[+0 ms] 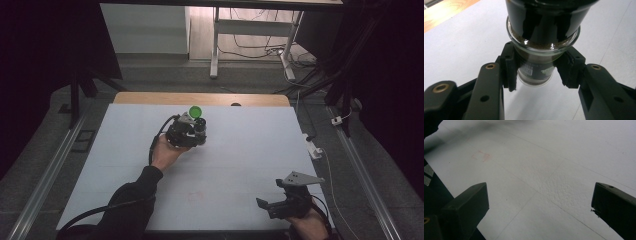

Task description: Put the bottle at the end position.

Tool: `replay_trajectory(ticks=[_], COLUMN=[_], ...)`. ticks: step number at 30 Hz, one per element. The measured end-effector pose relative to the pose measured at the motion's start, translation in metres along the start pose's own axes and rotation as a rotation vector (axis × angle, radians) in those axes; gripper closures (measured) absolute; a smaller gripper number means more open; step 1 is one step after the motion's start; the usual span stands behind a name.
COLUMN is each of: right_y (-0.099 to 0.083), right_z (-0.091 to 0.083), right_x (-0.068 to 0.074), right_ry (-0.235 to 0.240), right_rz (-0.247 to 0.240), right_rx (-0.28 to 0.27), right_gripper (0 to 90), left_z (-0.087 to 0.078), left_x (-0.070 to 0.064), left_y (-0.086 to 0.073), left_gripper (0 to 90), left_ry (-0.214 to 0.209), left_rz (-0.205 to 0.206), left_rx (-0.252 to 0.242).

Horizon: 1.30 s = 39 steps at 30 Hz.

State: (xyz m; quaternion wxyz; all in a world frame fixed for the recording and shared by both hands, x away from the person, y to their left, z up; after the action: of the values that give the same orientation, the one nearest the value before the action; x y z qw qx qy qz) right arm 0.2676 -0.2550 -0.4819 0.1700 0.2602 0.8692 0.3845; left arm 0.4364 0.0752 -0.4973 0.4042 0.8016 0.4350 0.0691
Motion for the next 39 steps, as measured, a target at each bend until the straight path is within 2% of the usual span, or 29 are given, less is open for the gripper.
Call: replay_trajectory(ticks=[6,11,14,18,24,28,31,39], right_y=[0.0,0.0,0.0,0.0,0.0,0.0,0.0,0.0], right_z=[0.0,-0.001,0.0,0.0,0.0,0.0,0.001,0.001], right_x=[-0.001,-0.001,-0.001,0.0,0.0,0.0,0.0,0.0], right_ry=[0.0,0.006,0.008,0.011,0.012,0.013,0.012,0.014], right_rz=[0.004,0.009,0.007,0.004,0.004,0.003,-0.002,-0.005], right_rx=[-0.002,-0.006,-0.005,-0.002,-0.001,0.0,0.004,0.008], right_gripper=[0.3,0.0,0.0,0.0,0.0,0.0,0.0,0.0], left_z=[0.01,0.018,0.022,0.026,0.034,0.033,0.033,0.034], left_x=[0.001,0.004,0.006,0.006,0.005,0.007,0.005,0.006], left_y=[-0.003,-0.01,-0.013,-0.015,-0.022,-0.024,-0.025,-0.027], left_gripper=[54.2,54.1,54.1,54.2,54.1,54.1,54.0,53.7], left_ry=[0.016,0.006,0.018,0.011,0.016,0.005,0.016,0.008], left_rz=[0.003,-0.024,-0.018,-0.025,-0.006,-0.013,0.016,0.022], left_rx=[0.012,0.006,0.02,0.023,0.038,0.024,0.022,0.013])
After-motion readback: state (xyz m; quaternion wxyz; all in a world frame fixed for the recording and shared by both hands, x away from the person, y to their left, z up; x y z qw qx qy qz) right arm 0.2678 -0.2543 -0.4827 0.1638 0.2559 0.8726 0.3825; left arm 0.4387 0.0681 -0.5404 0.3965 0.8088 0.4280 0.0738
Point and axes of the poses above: each handheld gripper's, and its own axes: z roughly forward along the jaws, y roughly out of its top, x roughly to its left, the point moved 3 cm from there along z, roughly forward along the jaws, and after that the axes turned 15 degrees about -z, right-handed, at the moved point
